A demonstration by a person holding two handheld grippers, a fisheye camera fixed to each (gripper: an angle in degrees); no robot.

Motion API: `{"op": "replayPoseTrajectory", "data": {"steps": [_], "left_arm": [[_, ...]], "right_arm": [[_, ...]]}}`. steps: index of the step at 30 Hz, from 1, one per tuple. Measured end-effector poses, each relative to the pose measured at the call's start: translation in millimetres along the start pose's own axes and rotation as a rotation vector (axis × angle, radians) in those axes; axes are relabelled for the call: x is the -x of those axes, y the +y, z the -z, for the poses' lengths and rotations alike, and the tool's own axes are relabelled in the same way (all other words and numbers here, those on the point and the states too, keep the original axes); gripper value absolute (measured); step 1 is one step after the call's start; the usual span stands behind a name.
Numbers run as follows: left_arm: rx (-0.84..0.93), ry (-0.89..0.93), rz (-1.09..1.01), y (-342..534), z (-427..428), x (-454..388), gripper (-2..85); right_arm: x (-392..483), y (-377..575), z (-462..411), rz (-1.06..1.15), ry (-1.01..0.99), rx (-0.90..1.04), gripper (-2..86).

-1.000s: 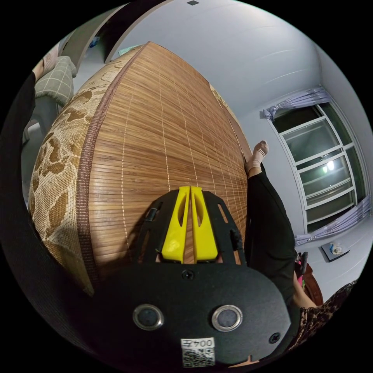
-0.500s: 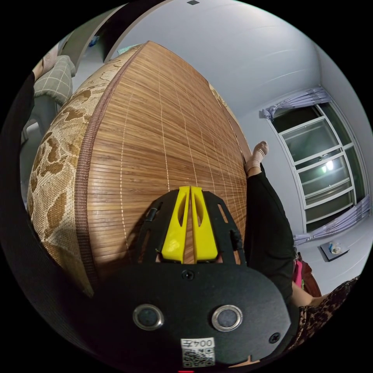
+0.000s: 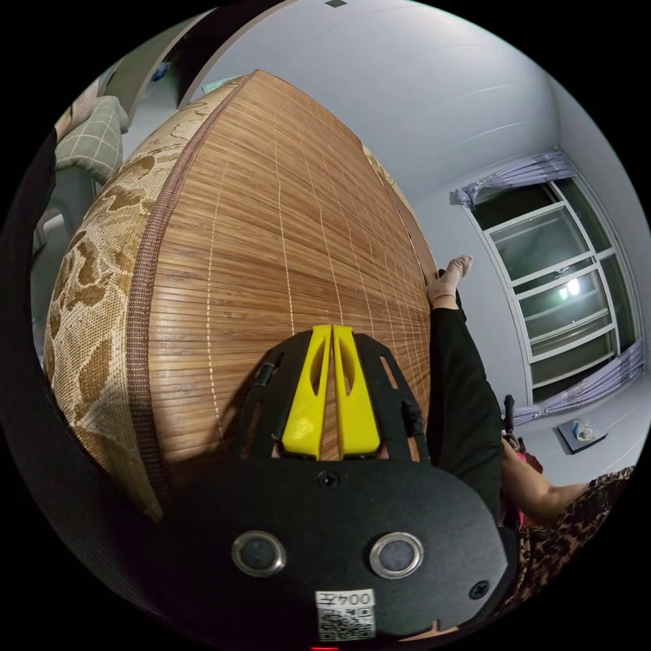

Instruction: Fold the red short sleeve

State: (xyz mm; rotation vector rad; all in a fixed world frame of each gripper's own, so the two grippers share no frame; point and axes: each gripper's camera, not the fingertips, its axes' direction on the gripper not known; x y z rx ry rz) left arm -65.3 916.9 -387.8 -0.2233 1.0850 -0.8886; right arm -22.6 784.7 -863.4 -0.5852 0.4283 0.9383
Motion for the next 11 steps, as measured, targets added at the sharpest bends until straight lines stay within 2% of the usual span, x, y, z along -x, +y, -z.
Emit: {"op": "replayPoseTrajectory", "data": {"steps": [3, 6, 7, 11], "left_arm": [[0.000, 0.003, 0.000, -0.5, -1.1, 0.9, 1.1], [0.001, 0.008, 0.001, -1.1, -2.1, 2.2, 1.2], [0.001, 0.009, 0.001, -1.4, -2.4, 2.4, 1.2], [0.002, 0.007, -0.002, -2.5, -3.7, 2.8, 1.2]], "right_arm": [[-16.4, -11.4, 9.4, -0.025, -0.010, -0.010, 6.9], [-48.1, -20.9, 40.1, -0.130, -0.205, -0.116, 4.6], [-56.4, -21.2, 62.0, -0.146, -0.291, -0.211, 4.5], [-50.2, -15.3, 143.4, -0.061, -0.527, -0.427, 4.3]]}}
